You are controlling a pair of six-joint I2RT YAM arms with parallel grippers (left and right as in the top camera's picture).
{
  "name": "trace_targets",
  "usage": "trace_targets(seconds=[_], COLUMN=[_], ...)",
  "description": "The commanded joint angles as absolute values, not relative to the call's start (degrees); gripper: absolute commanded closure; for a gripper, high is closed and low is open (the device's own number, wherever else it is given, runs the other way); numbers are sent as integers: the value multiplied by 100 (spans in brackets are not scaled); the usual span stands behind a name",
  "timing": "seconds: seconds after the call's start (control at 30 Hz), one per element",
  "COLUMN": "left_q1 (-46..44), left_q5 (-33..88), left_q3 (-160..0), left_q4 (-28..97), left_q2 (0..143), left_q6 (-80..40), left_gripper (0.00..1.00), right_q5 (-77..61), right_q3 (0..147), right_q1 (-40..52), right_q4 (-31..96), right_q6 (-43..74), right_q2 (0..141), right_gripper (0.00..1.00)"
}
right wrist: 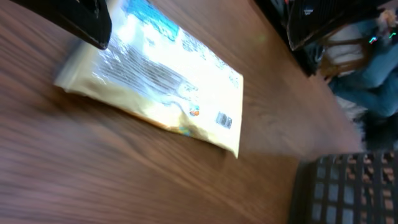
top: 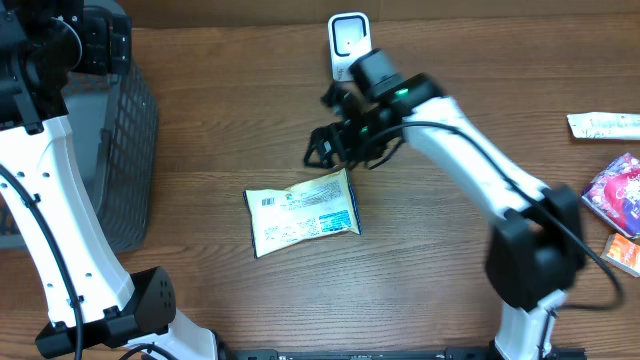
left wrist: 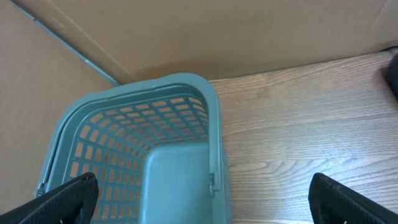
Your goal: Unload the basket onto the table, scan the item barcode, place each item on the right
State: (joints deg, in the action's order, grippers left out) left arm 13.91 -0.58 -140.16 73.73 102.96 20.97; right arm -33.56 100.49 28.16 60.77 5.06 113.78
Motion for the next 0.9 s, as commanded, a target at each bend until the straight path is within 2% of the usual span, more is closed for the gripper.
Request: trace_targets(seconds=[0.0, 0.03, 0.2, 0.43, 0.63, 0.87], left_q1=[1424, 1424, 1422, 1422, 1422, 1422], left_q5=[3, 3, 3, 3, 3, 3], left_q3=[-13996, -13996, -13996, -13996, -13996, -13996], left_q4=[7352, 7352, 7352, 7352, 7352, 7352], left_q2=[10350, 10350, 10350, 10350, 10350, 10350], left_q6=[2014, 2014, 2014, 2014, 2014, 2014], left_gripper=[0, 0, 0, 0, 0, 0], right_q5=[-2703, -2818, -4425, -5271, -5468, -5774], right_q3=[10066, 9813, 8678, 7332, 7076, 7076], right_q1=[2502, 2340, 1796, 1168, 1507, 1953], right_q4=[6490, 6442, 5710, 4532, 3977, 3404], right_q6=[78, -16, -1039, -1098, -991, -104], right_q2=[11233, 11236, 11249, 11251, 11526, 12280], right_gripper=[6, 0, 0, 0, 0, 0])
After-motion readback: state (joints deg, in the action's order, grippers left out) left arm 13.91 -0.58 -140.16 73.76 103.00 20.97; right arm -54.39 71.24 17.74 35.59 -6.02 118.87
